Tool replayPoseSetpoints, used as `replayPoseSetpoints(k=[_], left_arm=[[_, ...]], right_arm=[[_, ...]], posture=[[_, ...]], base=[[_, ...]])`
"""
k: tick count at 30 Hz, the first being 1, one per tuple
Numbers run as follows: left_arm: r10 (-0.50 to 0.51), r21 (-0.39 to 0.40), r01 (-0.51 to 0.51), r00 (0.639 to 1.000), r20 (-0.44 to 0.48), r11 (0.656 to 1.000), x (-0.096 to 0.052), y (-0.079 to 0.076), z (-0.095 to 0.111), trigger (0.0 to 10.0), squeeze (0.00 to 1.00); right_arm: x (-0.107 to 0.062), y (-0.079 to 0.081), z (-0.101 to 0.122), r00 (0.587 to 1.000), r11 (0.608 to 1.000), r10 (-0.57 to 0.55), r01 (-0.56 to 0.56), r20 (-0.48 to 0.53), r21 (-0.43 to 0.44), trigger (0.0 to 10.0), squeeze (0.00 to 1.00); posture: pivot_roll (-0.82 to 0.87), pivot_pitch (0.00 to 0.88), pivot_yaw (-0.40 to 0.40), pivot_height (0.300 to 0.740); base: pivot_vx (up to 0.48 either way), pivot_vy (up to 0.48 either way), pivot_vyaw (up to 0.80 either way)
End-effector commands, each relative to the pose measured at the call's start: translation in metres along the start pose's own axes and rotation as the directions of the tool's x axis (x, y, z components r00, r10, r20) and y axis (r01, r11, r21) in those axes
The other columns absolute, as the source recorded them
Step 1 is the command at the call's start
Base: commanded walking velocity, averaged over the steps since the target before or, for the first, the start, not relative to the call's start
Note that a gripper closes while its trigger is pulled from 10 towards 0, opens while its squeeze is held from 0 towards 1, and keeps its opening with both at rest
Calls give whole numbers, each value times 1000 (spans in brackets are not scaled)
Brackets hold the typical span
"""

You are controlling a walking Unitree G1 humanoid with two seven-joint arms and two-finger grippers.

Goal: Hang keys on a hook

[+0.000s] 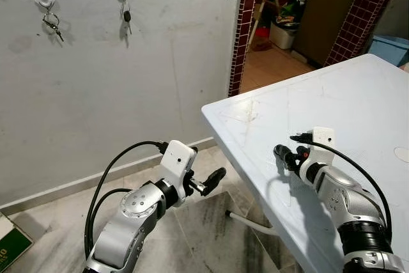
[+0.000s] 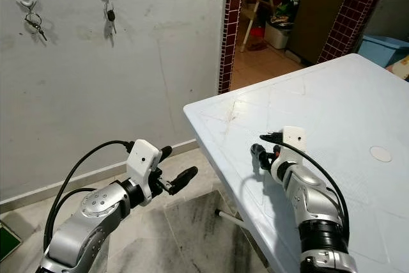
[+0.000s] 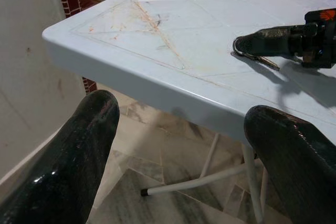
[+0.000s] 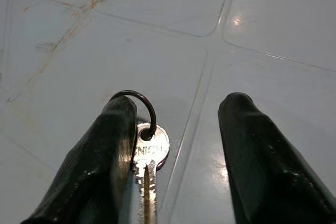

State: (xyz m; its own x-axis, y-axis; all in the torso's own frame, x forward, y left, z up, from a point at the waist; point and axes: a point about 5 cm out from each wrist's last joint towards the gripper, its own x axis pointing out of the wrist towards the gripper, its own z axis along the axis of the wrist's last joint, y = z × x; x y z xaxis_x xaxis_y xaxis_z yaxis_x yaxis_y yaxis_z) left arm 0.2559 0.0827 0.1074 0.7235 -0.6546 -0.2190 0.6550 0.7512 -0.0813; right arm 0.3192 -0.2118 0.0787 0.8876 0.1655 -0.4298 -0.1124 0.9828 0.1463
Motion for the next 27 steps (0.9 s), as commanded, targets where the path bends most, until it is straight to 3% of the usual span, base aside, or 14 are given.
replayPoseSetpoints(k=[1, 2, 9, 27], left_arm=[[-11, 14, 11, 1000, -11, 1000, 1, -1, 0, 10000, 0], [-11, 15, 11, 1000, -11, 1000, 1, -1, 0, 10000, 0], [-10, 16, 10, 1000, -10, 1000, 1, -1, 1, 10000, 0], [-10, 19, 10, 1000, -12, 1000, 2, -1, 0, 10000, 0]], right_arm=[[3, 11, -11, 997, 998, 63, -64, -49, -16, 0, 0], [2, 13, -12, 995, 994, 81, -84, -49, -67, 0, 0], [0, 11, -12, 996, 978, 71, -79, -48, -194, 0, 0], [2, 4, -6, 999, 979, 31, -34, -16, -200, 0, 0]], posture=[[-7, 0, -2, 740], [-7, 0, -2, 740], [-9, 0, 0, 740], [-6, 0, -1, 740]], base=[[0, 0, 0], [0, 0, 0], [0, 0, 0], [0, 0, 0]])
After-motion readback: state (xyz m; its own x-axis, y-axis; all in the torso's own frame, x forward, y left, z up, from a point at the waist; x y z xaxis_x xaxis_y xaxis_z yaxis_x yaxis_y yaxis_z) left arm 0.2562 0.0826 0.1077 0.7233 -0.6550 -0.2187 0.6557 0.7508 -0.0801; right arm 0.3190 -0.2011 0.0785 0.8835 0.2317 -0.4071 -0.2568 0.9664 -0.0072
